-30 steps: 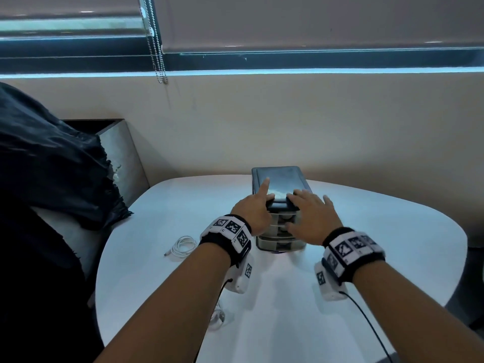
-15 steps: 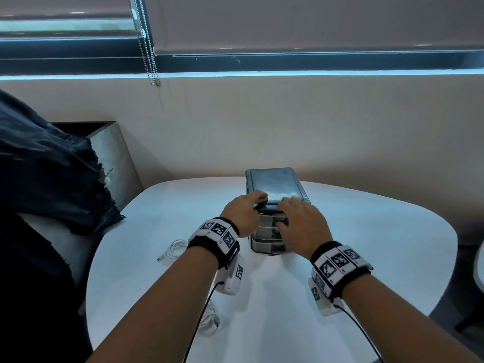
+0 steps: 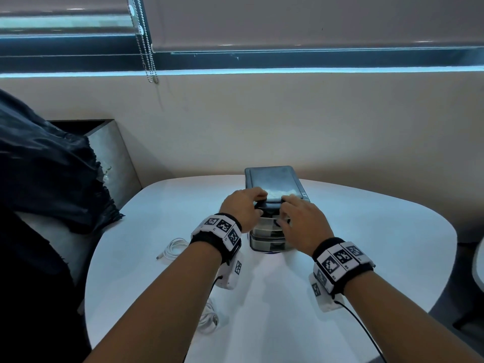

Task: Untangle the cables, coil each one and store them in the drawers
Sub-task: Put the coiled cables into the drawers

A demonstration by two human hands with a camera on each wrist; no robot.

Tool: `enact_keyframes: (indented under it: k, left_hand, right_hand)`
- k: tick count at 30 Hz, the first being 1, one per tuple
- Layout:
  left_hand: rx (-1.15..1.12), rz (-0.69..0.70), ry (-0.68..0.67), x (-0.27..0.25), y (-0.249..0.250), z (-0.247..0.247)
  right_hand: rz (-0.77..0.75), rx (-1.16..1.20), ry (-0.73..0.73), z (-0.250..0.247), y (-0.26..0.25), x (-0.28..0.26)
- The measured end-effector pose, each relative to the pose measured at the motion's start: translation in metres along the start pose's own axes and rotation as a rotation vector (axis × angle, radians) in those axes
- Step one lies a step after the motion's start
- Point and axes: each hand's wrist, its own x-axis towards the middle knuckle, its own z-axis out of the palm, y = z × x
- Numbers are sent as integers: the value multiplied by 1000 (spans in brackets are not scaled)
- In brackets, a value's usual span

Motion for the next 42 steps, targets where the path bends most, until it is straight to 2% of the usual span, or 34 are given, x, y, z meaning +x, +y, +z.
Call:
enact_keyframes:
  k: [5, 9, 14, 20, 23, 26, 29, 30, 32, 34, 36, 39, 42]
  left_hand:
    - [130, 15, 65, -1, 7, 3]
    - [180, 42, 24, -2, 8, -1]
    - [154, 44, -36, -4, 1, -3]
    - [127, 52, -47, -1, -3, -1]
    - [15, 62, -51, -5, -6, -3]
    - [-121, 19, 71, -20, -25, -4]
    - [-162, -119, 132, -47, -62, -7]
    - [-170, -176, 113, -57, -78, -9]
    - [-183, -291, 45, -78, -109, -14]
    - [-190, -372, 6, -97, -133, -22]
    - [-186, -396, 14, -113, -149, -28]
    - [-181, -391, 43, -123, -157, -34]
    - [-156, -313, 52, -116, -139, -30]
  right_hand:
    - [8, -16, -60, -3, 1, 0]
    - [32, -42, -76, -4, 1, 2]
    - [113, -78, -55, -7, -1, 11]
    - [111, -137, -51, -7, -12, 20]
    - [149, -100, -87, -10, -12, 19]
    - [142, 31, 39, -11, -23, 10]
    - [35, 93, 157, -1, -54, -6]
    - [1, 113, 134, 6, -66, -12]
    - [-7, 137, -21, 20, -89, -22]
    - [70, 114, -224, 38, -103, -31]
    - [226, 93, -357, 51, -105, -37]
    - [515, 139, -423, 60, -91, -48]
    - [612, 79, -444, 61, -75, -57]
